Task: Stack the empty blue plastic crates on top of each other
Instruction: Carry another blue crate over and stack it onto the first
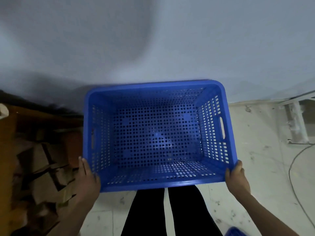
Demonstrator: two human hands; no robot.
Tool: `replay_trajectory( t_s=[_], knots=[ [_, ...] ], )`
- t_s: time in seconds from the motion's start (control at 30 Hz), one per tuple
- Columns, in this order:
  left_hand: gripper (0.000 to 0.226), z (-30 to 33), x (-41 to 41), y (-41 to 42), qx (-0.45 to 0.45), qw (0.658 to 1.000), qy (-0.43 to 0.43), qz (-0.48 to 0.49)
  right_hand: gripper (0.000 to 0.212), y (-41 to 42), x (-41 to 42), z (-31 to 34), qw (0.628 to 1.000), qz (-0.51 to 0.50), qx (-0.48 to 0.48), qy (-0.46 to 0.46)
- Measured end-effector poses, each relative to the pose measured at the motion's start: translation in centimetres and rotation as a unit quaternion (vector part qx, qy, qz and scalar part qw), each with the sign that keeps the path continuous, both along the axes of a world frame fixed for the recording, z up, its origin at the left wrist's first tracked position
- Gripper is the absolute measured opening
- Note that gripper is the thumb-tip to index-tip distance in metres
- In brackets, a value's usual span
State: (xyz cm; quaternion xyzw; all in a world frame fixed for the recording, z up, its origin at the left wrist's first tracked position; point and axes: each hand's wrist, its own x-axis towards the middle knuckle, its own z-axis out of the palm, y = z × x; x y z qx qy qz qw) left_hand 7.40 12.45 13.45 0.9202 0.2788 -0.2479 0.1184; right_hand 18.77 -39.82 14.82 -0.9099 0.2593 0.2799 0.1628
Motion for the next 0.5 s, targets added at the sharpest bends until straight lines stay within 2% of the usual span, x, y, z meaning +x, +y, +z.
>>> replay_trajectory(
  t_s=[0.1, 0.2, 0.27, 0.3, 0.33, 0.4, 0.5],
  knots=[
    [0.089, -0.5, 0.7, -1.3, 0.033, 0.999, -0.007, 0.005, 0.05, 0.3, -0.2, -0.7, 0.999, 0.009, -0.036, -0.003],
    [0.094, -0.2, 1.3, -2.0, 0.05, 0.998, 0.021, 0.013, 0.053, 0.2, 0.4, -0.4, 0.997, 0.018, -0.06, 0.043],
    [0.094, 0.3, 1.2, -1.9, 0.058, 0.998, 0.039, 0.005, 0.061, 0.5, 0.5, -0.2, 0.981, 0.083, -0.159, 0.07],
    [0.091, 0.8, 1.1, -2.3, 0.072, 0.996, 0.041, -0.013, 0.066, 1.4, 0.6, 0.0, 0.967, 0.134, -0.211, 0.054],
    [0.088, 1.2, 1.4, -3.1, 0.083, 0.995, 0.032, -0.041, 0.069, 2.8, 0.5, -0.1, 0.956, 0.186, -0.229, 0.001],
    [0.076, 2.1, 1.9, -6.6, 0.055, 0.994, 0.022, -0.092, 0.067, 7.2, -0.7, 0.1, 0.938, 0.28, -0.181, -0.092],
    [0.061, 1.9, 2.6, -14.0, -0.026, 0.985, 0.032, -0.167, 0.046, 15.1, -3.5, -1.1, 0.909, 0.398, -0.078, -0.097]
  ],
)
